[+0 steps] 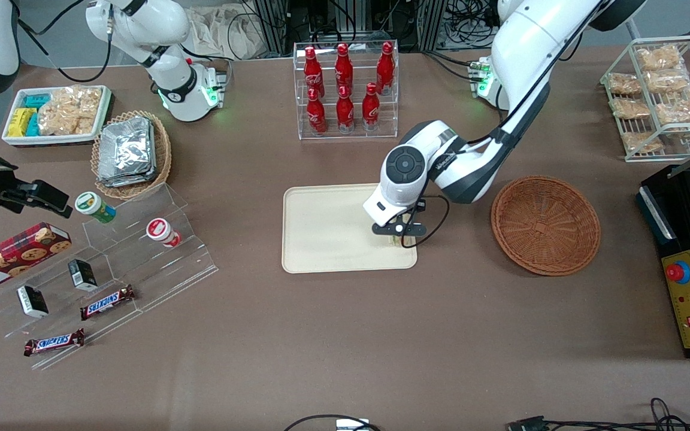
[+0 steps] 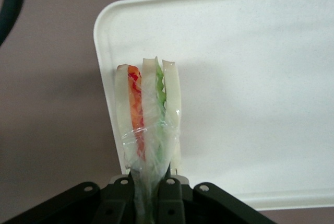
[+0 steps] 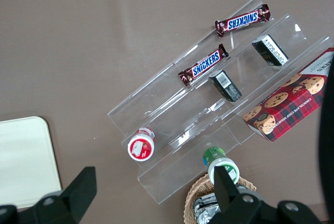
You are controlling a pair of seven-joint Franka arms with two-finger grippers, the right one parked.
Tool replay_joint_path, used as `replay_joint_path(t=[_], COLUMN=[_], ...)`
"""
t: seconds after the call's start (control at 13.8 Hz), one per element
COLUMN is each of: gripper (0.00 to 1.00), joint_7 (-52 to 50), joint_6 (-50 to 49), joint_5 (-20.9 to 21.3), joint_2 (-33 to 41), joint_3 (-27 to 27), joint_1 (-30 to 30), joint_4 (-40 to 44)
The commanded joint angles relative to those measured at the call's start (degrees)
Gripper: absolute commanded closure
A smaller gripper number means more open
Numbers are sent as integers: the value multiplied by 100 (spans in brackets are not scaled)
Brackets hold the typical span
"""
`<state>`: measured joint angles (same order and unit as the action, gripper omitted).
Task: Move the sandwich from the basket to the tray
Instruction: 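Lower the sandwich onto the tray and open the left gripper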
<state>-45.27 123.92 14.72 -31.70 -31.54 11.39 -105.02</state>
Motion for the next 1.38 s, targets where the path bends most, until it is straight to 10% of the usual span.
replay_joint_path(t=[0.0,0.29,0.44,1.31], gripper=[94,89,0,0], joint_7=[-288,-351,-412,-456], joint_6=[124,132,124,-139], joint_5=[294,339,339,251], joint_2=[-99,-153,-144,180], joint_3=[-72,-72,-72,-72], joint_1=[-49,-49,-84,-120], joint_4=[-36,-36,-44,17])
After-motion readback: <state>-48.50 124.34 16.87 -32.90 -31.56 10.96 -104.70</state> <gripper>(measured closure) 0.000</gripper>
